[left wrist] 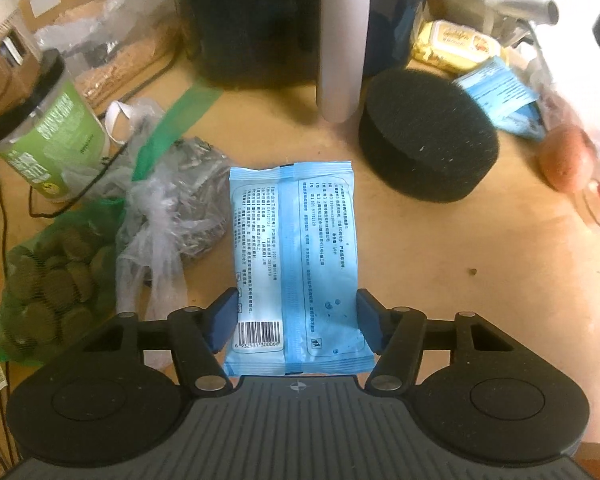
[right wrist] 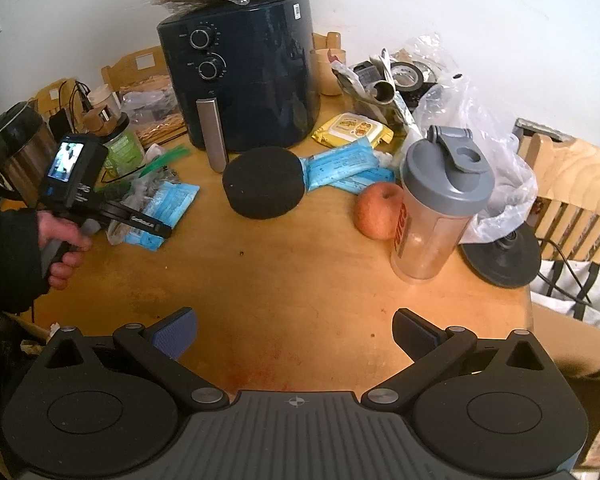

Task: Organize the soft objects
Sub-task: 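Lift the wipe packet with the left gripper while the right gripper grasps the black round foam sponge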

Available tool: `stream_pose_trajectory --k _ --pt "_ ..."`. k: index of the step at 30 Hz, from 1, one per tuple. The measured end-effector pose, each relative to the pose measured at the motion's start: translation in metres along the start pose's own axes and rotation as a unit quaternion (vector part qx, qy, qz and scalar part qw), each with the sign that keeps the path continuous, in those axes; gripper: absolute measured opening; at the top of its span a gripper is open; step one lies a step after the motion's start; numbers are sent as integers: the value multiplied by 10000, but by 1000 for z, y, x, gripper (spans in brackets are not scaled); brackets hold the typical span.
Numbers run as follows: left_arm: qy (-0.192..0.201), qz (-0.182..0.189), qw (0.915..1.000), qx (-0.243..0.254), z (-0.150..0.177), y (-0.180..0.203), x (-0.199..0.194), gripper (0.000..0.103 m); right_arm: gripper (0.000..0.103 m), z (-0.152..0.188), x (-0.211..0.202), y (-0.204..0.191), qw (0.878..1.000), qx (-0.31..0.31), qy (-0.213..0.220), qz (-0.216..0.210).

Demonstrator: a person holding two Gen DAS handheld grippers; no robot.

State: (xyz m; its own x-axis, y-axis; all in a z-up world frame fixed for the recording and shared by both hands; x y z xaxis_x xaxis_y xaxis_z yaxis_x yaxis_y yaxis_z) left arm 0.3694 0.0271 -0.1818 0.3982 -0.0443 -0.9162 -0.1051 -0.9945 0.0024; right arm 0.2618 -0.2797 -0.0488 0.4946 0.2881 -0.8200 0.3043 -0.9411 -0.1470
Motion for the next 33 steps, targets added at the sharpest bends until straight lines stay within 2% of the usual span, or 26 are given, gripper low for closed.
stream_pose_trajectory --k 10,25,33 --pt "382 153 9991 -25 5 -7 -50 60 103 -20 19 -1 9991 -386 1 -164" --pt "823 251 9962 -155 23 -37 -122 61 103 -48 78 -17 9959 -717 102 -548" --pt "1025 305 9938 -318 42 -48 -161 61 103 -55 120 -29 9939 -970 156 -500"
Point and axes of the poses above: each gripper's, at about its wrist camera, not at the fingertips, and x roughly the way its jaws point, y to its right, z to its underside, the point moved 2 cm from there along x, roughly the way its jaws point, and after that the axes turned 2 degrees about x, right-handed, at the moved point
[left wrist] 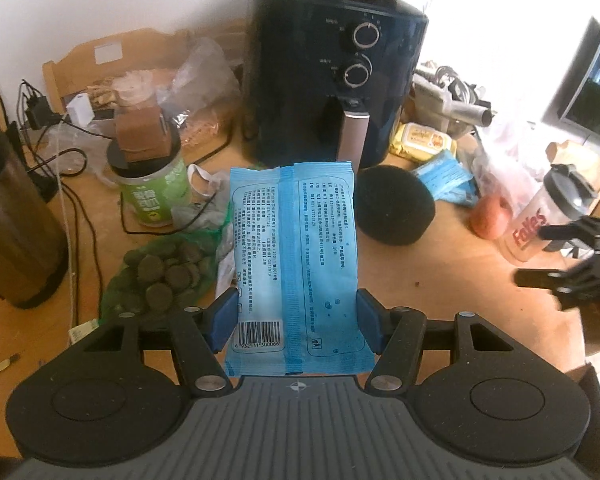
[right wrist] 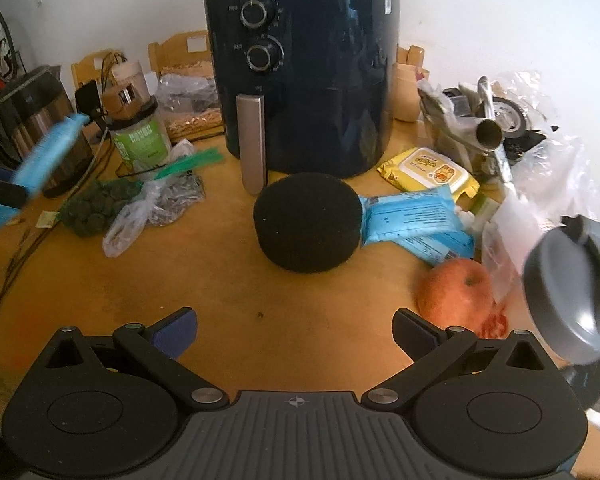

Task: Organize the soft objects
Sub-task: 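Lift the wipe packet with the left gripper while the right gripper grasps the black round foam sponge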

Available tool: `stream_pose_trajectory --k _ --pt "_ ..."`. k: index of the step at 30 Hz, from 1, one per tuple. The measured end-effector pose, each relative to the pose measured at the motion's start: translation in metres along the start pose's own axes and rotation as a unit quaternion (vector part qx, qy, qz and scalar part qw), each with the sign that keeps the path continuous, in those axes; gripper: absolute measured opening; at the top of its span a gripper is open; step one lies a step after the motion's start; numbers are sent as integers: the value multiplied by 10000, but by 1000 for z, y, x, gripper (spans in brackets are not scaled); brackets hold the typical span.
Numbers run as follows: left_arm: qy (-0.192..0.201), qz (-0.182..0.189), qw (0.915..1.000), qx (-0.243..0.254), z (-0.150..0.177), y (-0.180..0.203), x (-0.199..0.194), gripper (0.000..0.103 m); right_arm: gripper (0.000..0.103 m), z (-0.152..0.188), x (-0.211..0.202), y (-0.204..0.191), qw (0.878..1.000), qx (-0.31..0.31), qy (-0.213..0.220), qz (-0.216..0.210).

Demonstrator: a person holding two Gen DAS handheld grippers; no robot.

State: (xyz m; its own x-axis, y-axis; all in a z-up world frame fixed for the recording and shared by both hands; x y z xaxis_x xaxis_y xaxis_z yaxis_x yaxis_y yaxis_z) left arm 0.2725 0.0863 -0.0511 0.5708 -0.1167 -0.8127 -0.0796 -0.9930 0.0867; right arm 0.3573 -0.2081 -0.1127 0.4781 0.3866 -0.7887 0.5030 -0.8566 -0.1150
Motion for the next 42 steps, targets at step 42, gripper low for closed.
stream_pose_trajectory --k 42 --pt "175 -349 9894 -1397 63 -33 -94 61 77 -32 175 -4 9987 -330 27 387"
Point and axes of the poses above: each gripper's, at about its wrist camera, not at the fingertips, and x roughly the way its jaws point, y to its right, z to its underside, the point moved 2 cm from there along x, roughly the way its jaws point, and after that the axes turned 2 degrees about x, right-handed, at the moved point
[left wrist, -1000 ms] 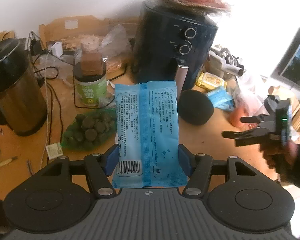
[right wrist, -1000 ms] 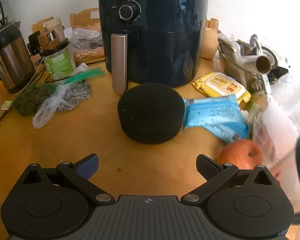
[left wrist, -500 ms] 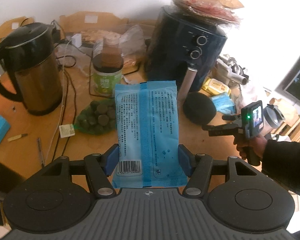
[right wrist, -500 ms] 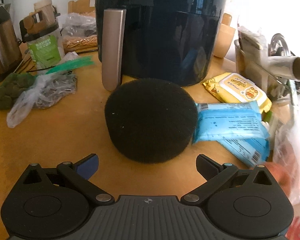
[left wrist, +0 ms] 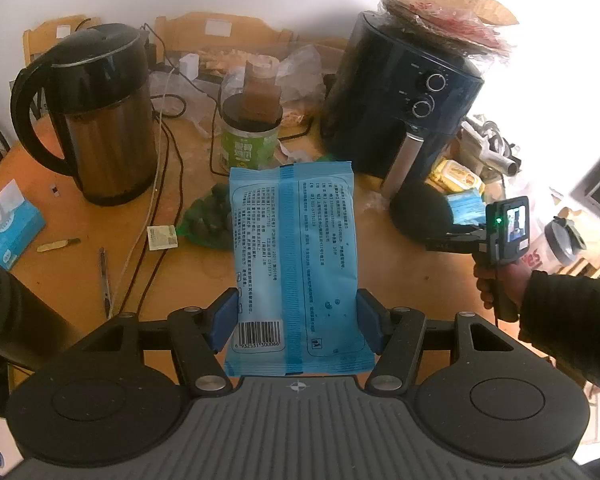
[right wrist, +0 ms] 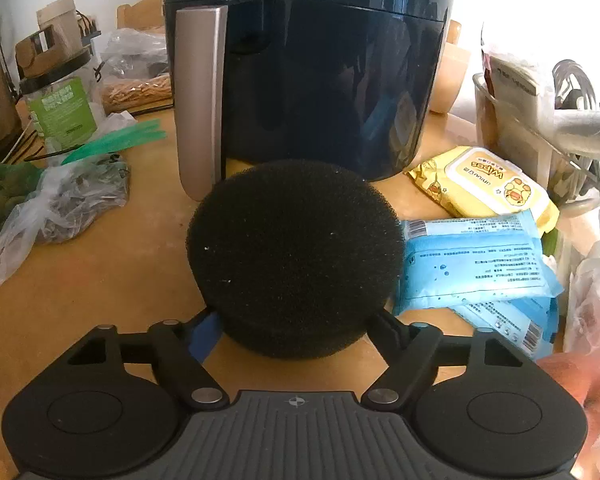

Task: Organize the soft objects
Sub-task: 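Lift the wipe packet with the left gripper while the right gripper grasps the black round foam sponge, then carry the wipe packet and foam sponge over the cardboard box with both grippers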

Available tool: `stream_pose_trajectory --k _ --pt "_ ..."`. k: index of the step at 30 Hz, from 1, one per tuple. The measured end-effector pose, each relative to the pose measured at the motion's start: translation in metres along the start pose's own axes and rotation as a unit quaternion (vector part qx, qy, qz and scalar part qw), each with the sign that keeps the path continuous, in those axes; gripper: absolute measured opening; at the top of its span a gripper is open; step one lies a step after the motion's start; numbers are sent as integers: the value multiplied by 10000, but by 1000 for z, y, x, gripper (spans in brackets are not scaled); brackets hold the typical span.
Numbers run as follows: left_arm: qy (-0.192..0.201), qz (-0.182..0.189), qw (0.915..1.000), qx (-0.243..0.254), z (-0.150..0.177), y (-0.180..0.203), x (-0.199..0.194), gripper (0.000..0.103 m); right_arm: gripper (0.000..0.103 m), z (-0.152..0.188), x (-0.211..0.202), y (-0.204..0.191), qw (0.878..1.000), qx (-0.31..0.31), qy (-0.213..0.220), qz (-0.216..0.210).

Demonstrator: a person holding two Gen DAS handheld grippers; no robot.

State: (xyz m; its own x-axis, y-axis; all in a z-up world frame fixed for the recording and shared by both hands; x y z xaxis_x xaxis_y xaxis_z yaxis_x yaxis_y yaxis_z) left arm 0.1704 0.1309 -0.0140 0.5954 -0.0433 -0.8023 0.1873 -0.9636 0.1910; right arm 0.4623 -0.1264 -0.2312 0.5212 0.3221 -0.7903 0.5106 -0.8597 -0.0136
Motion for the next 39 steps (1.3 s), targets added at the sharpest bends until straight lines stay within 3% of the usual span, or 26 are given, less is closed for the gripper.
stream_pose_trajectory --k 9,39 --pt "-14 141 9998 122 -3 11 2 61 73 -1 -27 5 9998 -80 75 -192" --pt "117 574 9931 1019 -17 69 -20 61 73 7 -187 24 9954 87 571 -767"
Point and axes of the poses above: each gripper's, at about its wrist camera, not at the fingertips, and x roughly the way its jaws point, y to its right, z to its underside, the point moved 2 cm from there along x, roughly the way its jaws point, and after that the axes turned 2 degrees about x, right-handed, at the moved point
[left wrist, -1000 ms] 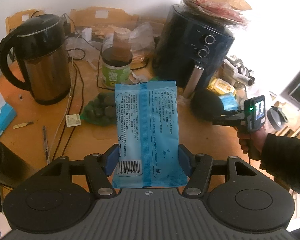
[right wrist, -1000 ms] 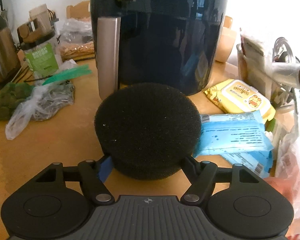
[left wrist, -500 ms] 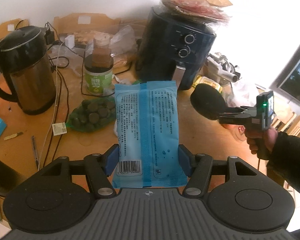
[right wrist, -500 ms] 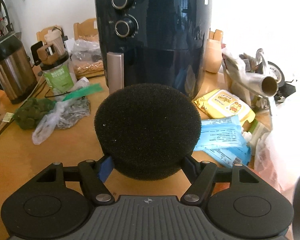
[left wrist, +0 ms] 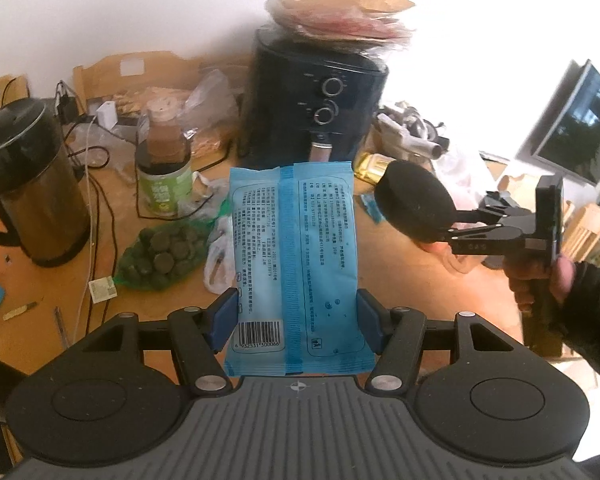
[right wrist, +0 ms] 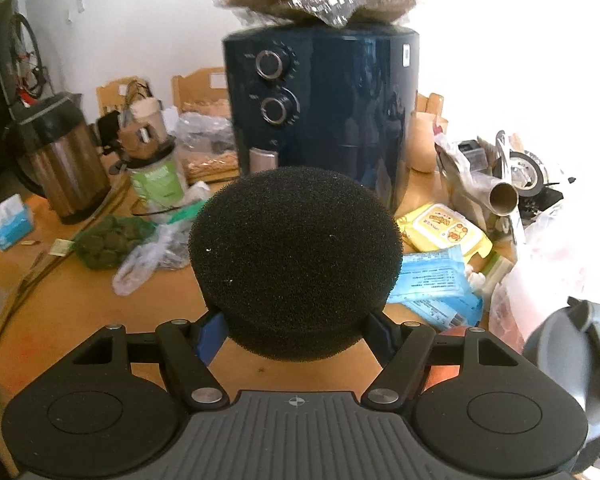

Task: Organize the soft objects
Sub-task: 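Carry the wipe packet and foam sponge over the cardboard box with both grippers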

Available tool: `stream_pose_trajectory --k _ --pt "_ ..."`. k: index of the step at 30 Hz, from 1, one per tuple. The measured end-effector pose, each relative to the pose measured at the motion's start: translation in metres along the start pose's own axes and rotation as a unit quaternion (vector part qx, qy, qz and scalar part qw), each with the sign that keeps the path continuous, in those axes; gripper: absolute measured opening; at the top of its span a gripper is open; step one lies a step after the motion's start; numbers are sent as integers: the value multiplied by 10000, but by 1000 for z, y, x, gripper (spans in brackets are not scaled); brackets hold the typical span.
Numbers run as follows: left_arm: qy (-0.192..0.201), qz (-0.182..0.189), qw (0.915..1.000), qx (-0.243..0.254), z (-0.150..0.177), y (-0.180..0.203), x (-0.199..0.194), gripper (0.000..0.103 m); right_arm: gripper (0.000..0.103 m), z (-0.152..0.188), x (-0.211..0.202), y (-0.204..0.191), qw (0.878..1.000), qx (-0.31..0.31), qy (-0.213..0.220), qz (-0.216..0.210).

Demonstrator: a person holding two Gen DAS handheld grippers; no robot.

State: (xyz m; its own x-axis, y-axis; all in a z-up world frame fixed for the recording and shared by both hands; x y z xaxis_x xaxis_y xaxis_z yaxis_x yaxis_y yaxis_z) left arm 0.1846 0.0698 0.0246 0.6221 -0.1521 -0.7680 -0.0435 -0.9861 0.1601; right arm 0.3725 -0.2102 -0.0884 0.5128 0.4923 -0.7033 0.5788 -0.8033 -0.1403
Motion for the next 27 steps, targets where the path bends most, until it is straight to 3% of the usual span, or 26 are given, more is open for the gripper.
stream_pose_trajectory --k 14,27 --pt "-271 138 9989 369 14 25 -9 61 74 9 -91 -17 9989 23 352 -293" --pt "-858 296 9944 534 62 42 -18 61 74 31 -141 -28 9970 366 459 -505"
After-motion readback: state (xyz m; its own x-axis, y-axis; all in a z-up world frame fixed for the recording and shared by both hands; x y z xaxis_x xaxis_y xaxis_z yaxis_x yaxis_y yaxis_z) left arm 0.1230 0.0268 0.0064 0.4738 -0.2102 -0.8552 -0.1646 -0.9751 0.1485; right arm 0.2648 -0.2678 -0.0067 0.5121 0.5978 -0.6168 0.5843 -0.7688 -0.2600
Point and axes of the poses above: each gripper's, at about its wrist camera, not at the fingertips, and x roughly the way its jaws point, y to its right, z to its underside, the point moved 2 cm from there along x, roughly the way its jaws point, and after that the axes turned 2 degrees about x, right-handed, at the moved point
